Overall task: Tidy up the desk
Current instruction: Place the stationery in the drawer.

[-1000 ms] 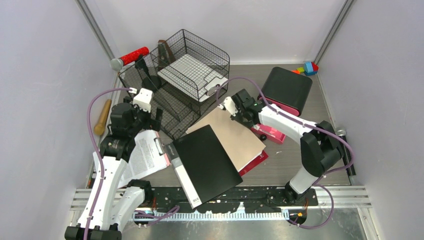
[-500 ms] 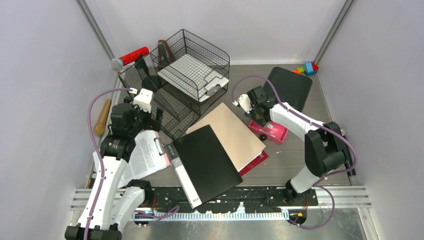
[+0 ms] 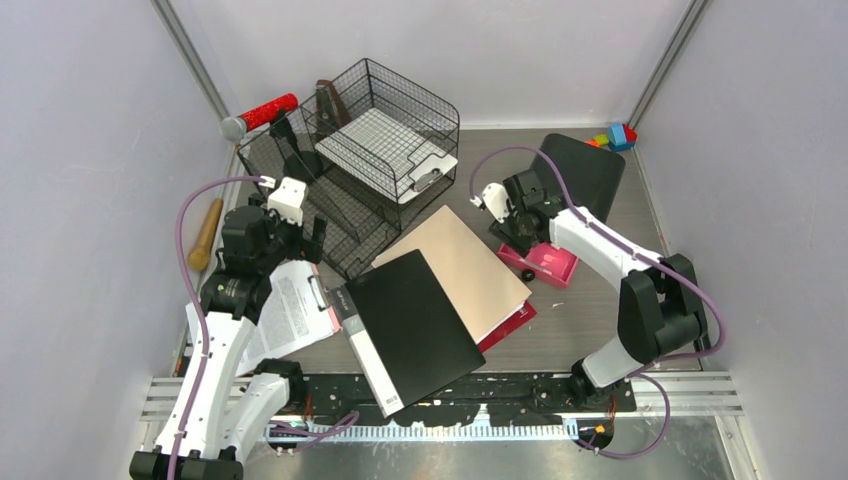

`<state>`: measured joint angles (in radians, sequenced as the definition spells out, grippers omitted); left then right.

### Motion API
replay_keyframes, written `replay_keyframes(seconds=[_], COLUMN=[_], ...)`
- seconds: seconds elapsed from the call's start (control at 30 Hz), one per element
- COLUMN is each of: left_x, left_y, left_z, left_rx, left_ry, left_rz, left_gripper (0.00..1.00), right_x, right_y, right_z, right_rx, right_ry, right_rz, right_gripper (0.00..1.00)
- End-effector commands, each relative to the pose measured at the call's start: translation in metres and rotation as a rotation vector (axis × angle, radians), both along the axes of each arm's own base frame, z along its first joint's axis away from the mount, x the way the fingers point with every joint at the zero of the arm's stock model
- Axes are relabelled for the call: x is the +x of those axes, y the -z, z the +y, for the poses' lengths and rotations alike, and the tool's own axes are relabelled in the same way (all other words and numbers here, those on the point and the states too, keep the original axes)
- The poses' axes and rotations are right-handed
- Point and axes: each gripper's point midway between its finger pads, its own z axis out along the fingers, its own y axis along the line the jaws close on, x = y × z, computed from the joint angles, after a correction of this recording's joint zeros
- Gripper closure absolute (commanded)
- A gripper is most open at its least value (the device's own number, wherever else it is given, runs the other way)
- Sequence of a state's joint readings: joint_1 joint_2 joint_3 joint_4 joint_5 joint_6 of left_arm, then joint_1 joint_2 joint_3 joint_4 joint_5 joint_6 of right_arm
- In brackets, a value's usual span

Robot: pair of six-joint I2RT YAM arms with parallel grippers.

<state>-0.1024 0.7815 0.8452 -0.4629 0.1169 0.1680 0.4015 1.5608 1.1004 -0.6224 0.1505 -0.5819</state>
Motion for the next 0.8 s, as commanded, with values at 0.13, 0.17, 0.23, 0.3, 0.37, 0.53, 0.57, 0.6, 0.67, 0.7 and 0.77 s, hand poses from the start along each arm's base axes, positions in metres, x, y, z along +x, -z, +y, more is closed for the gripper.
replay_keyframes(seconds=[0.13,0.17,0.23,0.3,0.37,0.53,0.57,0.6,0.67,0.7,0.77], left_x=[0.005,0.005,0.005,0.005,0.005,0.005,0.005,0.005,0.004,0.004,0.004], left_y=[-0.010,-0.010,-0.010,-0.010,-0.009,-0.009,-0.009,-0.009,-0.010,-0.010,-0.010], left_z=[-0.002,-0.002,-0.002,-0.002,-0.003,-0.004,-0.004,-0.004,-0.004,-0.004,-0.005], left_rx=[-0.004,-0.004,-0.003,-0.004,-0.006,-0.008,-0.009,-0.008,-0.009,-0.009,-0.012], left_ry=[0.014,0.014,0.016,0.018,0.021,0.026,0.025,0.026,0.027,0.028,0.030], left_rz=[-0.049,-0.050,-0.049,-0.047,-0.047,-0.047,-0.047,-0.046,-0.048,-0.049,-0.049], left_gripper=[0.01,0.01,0.01,0.01,0.01,0.01,0.01,0.01,0.01,0.01,0.01], right_x=[-0.016,-0.021,-0.029,-0.040,-0.052,-0.086,-0.091,-0.098,-0.105,-0.106,-0.110], right_y=[-0.021,-0.020,-0.018,-0.015,-0.013,-0.004,-0.002,0.002,0.009,0.012,0.020], right_z=[0.003,0.002,-0.002,-0.005,-0.008,-0.010,-0.009,-0.009,-0.011,-0.012,-0.015], right_rx=[0.078,0.080,0.077,0.072,0.066,0.082,0.089,0.096,0.089,0.083,0.070], right_ry=[0.004,0.002,-0.001,-0.011,-0.026,-0.075,-0.084,-0.095,-0.098,-0.098,-0.097], right_rz=[-0.018,-0.011,0.000,0.020,0.047,0.148,0.164,0.188,0.216,0.223,0.245], right_gripper=[0.41,0.41,0.41,0.42,0.42,0.42,0.42,0.43,0.43,0.44,0.44])
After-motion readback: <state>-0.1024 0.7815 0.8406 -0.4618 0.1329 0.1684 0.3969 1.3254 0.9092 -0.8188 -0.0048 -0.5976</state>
